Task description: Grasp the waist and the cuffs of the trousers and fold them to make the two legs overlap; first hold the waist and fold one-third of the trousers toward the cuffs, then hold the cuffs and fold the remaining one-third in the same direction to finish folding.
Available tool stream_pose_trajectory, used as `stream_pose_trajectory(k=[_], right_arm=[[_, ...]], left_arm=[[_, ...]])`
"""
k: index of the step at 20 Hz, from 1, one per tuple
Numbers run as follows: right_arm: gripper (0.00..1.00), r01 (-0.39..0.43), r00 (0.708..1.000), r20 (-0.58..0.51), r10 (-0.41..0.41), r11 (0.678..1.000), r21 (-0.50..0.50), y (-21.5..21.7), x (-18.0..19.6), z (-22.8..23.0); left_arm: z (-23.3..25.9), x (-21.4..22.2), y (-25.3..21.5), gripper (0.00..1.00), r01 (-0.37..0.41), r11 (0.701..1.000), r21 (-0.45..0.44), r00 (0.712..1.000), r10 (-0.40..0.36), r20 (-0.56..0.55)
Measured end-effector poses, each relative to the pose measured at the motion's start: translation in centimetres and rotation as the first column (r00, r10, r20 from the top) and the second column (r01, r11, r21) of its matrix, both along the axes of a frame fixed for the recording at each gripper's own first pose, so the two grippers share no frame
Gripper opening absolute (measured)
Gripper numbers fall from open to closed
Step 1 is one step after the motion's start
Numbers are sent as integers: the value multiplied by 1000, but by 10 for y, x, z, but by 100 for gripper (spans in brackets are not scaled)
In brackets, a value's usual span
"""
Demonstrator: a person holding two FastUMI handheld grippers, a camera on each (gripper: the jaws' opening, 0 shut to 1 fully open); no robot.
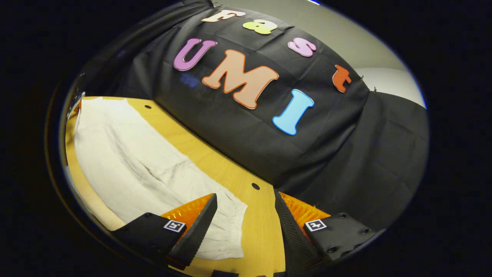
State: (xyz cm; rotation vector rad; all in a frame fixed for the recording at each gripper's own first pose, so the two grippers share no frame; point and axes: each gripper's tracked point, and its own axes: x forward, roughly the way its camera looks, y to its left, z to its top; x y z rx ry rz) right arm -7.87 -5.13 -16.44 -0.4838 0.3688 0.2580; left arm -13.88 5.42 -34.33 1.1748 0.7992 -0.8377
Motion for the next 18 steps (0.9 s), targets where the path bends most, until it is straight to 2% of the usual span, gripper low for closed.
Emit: stream_pose_trajectory(k=[3,6,8,10,14,17,18], right_arm=[[97,-54,996,-69,49,996,-72,-10,-21,-28],[97,-138,984,-137,118,979,-151,-14,-43,-53],[99,-213,968,-178,178,955,-205,-13,-56,-66],[97,-280,950,-212,231,928,-244,-10,-63,-76],[99,-369,912,-293,286,884,-287,-8,-83,-103],[95,-445,877,-349,331,834,-326,-5,-95,-122],[99,-466,867,-363,341,815,-346,-7,-98,-127]], left_arm=[[1,-2,-1,0,8,1000,11,1000,-8,20],[1,-3,-2,0,9,1000,15,999,-9,31],[1,-2,-1,0,8,1000,15,1000,-9,29],[0,-2,-1,0,6,1000,13,1000,-7,29],[0,-1,-1,0,6,1000,14,999,-6,36],[0,-1,-2,0,8,1000,15,999,-9,41],[0,-1,-2,0,10,1000,16,999,-11,43]])
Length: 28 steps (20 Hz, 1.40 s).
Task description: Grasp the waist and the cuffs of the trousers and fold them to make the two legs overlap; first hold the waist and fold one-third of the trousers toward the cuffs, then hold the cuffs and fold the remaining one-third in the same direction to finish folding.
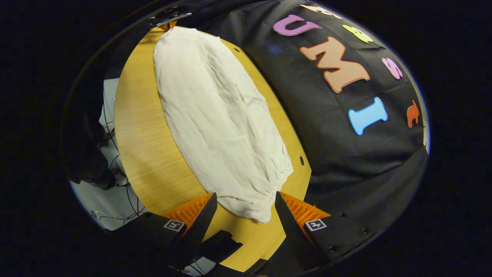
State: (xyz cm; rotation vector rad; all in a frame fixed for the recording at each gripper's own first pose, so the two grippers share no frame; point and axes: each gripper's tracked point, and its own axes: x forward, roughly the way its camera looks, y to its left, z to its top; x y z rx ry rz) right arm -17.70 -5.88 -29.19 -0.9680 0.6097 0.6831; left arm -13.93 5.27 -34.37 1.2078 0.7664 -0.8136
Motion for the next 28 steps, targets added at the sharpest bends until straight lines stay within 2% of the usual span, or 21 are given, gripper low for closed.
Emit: stream_pose_trajectory(k=[1,5,7,12,14,17,18,19,21,23,25,28], right_arm=[[97,-21,1000,-8,21,1000,-22,0,-4,-3],[99,-85,996,-44,82,993,-84,2,-9,-23],[94,-107,994,-35,105,990,-94,11,0,-25],[88,-75,997,-29,73,993,-86,12,16,-34],[82,-64,998,-25,62,994,-86,13,18,-36],[61,-90,996,-12,90,989,-113,17,23,-43],[59,-99,995,-29,97,988,-120,18,19,-51],[43,-106,994,-36,103,986,-126,19,15,-54],[19,-111,993,-54,104,984,-139,21,13,-58],[1,-85,995,-62,77,988,-133,17,13,-54],[7,-58,994,-96,47,992,-112,18,14,-54],[7,-50,998,-42,45,993,-105,16,29,-35]], left_arm=[[0,0,0,0,2,1000,1,1000,-2,2],[0,0,1,0,6,1000,6,1000,-6,9],[0,0,0,0,8,1000,9,1000,-8,10],[0,-1,0,0,12,1000,19,1000,-12,11],[1,-2,0,0,5,1000,18,1000,-6,13],[1,-3,-2,0,5,1000,23,1000,-6,13],[1,-3,-1,0,7,1000,26,1000,-8,15],[1,-3,-2,0,10,1000,29,1000,-10,16],[2,-4,-2,0,10,999,34,1000,-10,14],[2,-5,-4,0,9,999,34,1000,-9,8],[3,-6,-1,0,-7,1000,30,1000,7,-9],[15,1,0,0,-22,999,37,1000,21,17]])
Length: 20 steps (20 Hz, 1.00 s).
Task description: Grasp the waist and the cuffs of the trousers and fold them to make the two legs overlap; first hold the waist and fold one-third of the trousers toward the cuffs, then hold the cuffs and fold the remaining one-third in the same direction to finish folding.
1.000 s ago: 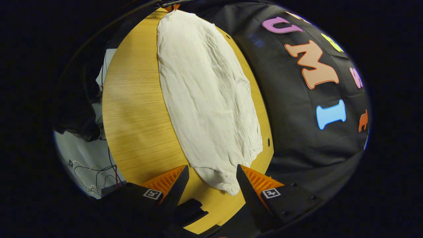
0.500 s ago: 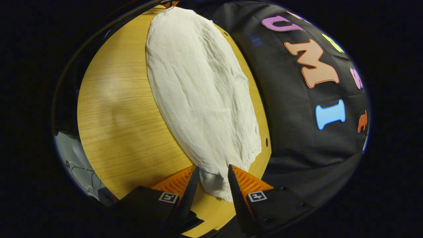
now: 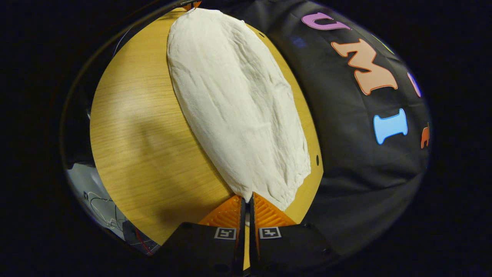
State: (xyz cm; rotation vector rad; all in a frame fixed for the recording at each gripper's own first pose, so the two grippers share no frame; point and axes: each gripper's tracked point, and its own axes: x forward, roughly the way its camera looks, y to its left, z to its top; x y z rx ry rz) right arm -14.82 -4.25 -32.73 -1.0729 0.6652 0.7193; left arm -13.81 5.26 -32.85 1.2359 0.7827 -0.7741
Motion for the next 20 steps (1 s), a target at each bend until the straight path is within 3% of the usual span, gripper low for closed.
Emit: stream_pose_trajectory(k=[4,8,13,20], right_arm=[[7,38,997,72,-41,999,34,-3,20,28],[7,61,989,127,-73,994,96,-4,47,52],[7,68,976,195,-101,983,169,-3,96,76],[7,192,933,260,-248,956,223,6,174,103]], left_arm=[[22,31,1,0,-2,999,33,997,0,73],[48,56,1,0,-86,996,39,989,80,126],[92,92,-6,0,-183,983,5,959,178,220],[118,182,-26,0,-187,977,-101,940,208,271]])
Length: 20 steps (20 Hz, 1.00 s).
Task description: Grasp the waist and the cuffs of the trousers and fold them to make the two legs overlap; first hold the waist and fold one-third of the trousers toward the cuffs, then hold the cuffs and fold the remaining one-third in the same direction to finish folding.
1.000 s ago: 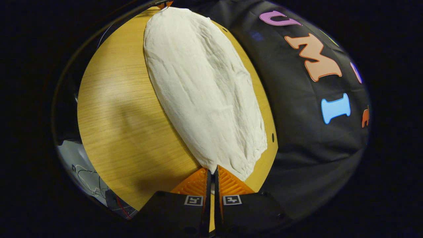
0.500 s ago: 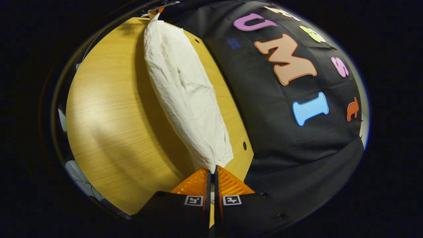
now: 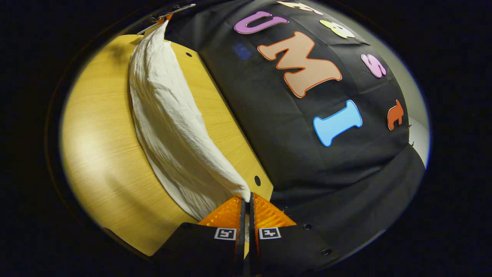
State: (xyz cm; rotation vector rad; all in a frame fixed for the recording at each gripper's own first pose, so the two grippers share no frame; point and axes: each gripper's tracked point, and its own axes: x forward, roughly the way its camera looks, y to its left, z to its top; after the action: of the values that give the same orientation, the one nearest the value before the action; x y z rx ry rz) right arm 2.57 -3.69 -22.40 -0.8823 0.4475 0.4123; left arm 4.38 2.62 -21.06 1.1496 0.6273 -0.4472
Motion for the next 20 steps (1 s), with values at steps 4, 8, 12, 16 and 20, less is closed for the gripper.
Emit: stream_pose_trajectory(k=[4,8,12,16,20], right_arm=[[7,83,997,7,-83,996,28,6,33,5],[7,111,994,-1,-111,994,8,17,63,-11],[10,132,991,-34,-132,991,-11,33,91,-44],[7,149,985,-76,-152,988,-48,45,107,-85],[19,164,980,-108,-170,984,-62,50,114,-113]], left_arm=[[-5,42,-9,0,-1,997,-80,1000,3,16],[-13,80,-14,0,-30,990,-135,999,34,32],[-39,111,-24,0,-7,992,-122,999,11,33],[-75,133,-35,0,1,994,-106,1000,2,27],[-89,141,-52,0,19,990,-143,999,-13,40]])
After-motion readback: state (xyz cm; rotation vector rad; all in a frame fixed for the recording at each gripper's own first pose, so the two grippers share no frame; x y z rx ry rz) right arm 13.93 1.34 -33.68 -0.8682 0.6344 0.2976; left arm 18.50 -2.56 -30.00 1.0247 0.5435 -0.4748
